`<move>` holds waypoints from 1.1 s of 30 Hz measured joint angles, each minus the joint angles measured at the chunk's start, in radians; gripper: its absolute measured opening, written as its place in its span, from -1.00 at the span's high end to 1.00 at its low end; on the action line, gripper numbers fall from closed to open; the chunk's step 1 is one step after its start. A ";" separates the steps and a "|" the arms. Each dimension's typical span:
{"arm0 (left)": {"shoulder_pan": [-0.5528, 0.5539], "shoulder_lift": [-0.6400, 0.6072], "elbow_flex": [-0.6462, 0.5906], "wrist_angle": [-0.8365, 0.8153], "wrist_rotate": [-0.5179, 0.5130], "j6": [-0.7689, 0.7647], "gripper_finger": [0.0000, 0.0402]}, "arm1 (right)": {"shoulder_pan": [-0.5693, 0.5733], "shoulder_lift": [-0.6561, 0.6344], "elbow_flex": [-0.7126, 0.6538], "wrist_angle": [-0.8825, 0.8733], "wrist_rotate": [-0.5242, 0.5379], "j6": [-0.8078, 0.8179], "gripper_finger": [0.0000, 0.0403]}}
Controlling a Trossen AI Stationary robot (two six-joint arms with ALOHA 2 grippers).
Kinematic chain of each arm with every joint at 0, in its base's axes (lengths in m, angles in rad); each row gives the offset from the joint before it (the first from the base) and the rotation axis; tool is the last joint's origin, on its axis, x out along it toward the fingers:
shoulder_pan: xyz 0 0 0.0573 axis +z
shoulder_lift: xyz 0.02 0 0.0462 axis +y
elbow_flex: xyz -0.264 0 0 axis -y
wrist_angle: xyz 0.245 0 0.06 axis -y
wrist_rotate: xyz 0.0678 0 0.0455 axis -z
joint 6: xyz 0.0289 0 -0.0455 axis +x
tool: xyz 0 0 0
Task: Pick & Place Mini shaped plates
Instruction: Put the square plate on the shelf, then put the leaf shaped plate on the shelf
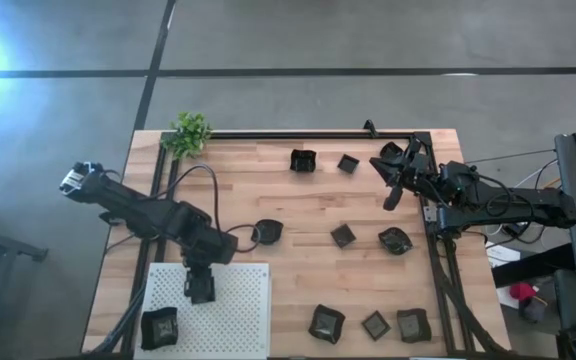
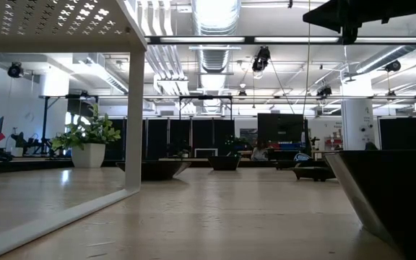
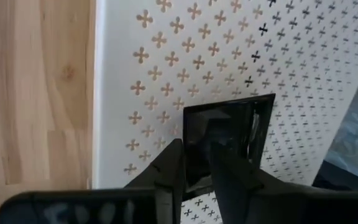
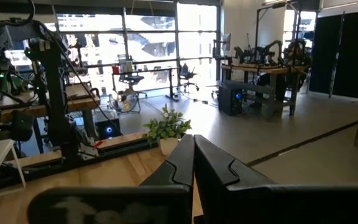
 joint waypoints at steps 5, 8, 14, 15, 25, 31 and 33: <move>0.016 -0.010 0.008 -0.004 0.002 0.006 0.65 | 0.000 0.000 0.000 0.000 0.000 -0.001 0.96; 0.028 -0.019 0.009 -0.005 -0.001 0.006 0.65 | 0.000 0.000 0.000 0.000 0.000 0.002 0.96; 0.040 -0.053 0.009 -0.005 -0.001 -0.017 0.65 | 0.000 0.000 0.000 0.000 0.000 0.002 0.96; 0.044 -0.061 0.010 -0.007 -0.001 -0.026 0.65 | 0.000 0.000 0.000 -0.001 0.000 0.002 0.96; 0.073 -0.140 0.049 -0.013 -0.175 -0.070 0.65 | 0.000 0.005 0.000 0.001 0.006 0.102 0.96; 0.072 -0.192 0.055 -0.012 -0.440 -0.150 0.65 | 0.000 0.035 0.000 -0.005 0.006 0.212 0.96; 0.073 -0.206 0.054 -0.013 -0.558 -0.185 0.65 | -0.001 0.052 0.000 -0.006 0.006 0.212 0.96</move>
